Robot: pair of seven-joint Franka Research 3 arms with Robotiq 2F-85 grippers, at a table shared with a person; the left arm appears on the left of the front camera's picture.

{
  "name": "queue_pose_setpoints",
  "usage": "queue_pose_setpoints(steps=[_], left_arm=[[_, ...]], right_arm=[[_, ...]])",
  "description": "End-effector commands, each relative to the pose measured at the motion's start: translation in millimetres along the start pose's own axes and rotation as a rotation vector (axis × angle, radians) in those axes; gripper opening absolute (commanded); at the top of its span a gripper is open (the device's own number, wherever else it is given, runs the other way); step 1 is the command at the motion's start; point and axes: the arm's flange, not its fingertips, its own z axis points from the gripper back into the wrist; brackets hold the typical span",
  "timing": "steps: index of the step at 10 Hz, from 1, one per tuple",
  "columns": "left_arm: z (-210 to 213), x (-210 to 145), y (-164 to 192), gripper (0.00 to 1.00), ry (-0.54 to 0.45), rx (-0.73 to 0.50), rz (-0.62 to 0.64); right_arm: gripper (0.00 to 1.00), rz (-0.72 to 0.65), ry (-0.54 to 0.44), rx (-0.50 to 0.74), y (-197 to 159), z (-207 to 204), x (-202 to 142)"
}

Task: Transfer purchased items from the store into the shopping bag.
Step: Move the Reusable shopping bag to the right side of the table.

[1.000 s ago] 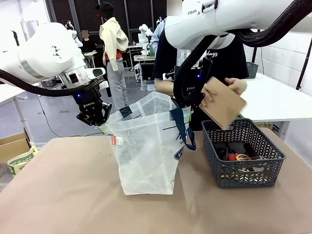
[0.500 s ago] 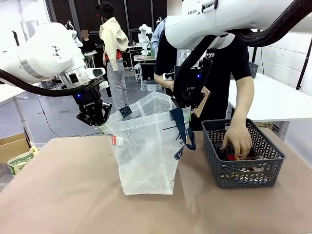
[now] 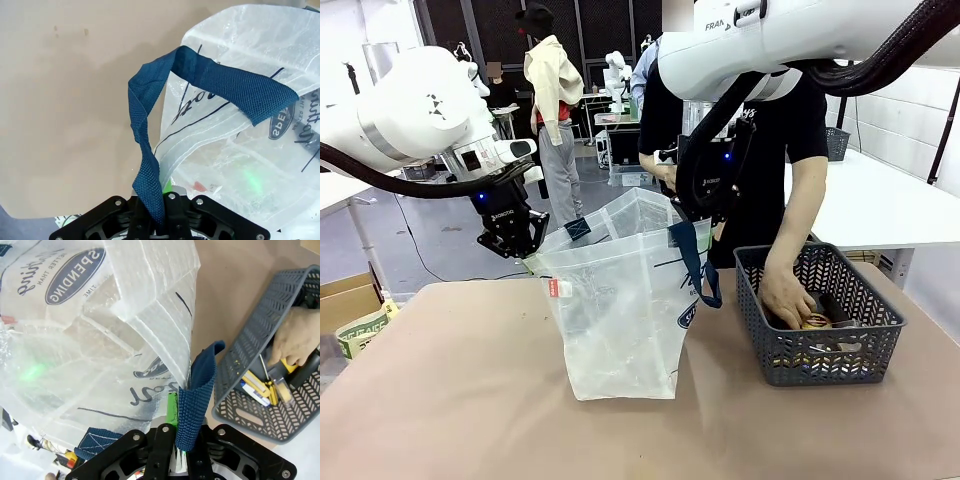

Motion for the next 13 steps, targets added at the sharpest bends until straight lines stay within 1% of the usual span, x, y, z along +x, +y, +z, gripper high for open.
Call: queue_pose_setpoints(steps=[1,2,4,5,9,13], left_arm=[[4.2,1.6,2.4,0.00,-0.007,-0.030,-0.066],[7.3,2.2,3.3,0.00,-0.025,-0.031,-0.084],[8.9,3.2,4.5,0.00,-0.018,-0.032,-0.109],[8.6,3.3,3.9,0.00,-0.009,-0.020,-0.130],[7.4,8.8,0.4,0.00,-0.087,0.025,-0.128],[5.2,11.6,-2.0,0.00,-0.108,0.046,-0.143]], right_arm=[[0.00,-0.017,-0.033,0.001,-1.0,0.2,-0.3],[0.00,-0.022,-0.027,0.016,-0.1,-1.3,0.3],[0.00,-0.033,-0.027,0.026,0.6,-2.7,0.7],[0.00,-0.046,-0.043,0.022,0.3,-1.9,0.9],[0.00,-0.087,-0.060,0.035,-5.2,-1.8,7.6],[0.00,-0.124,-0.067,0.041,-7.9,-2.1,10.8]])
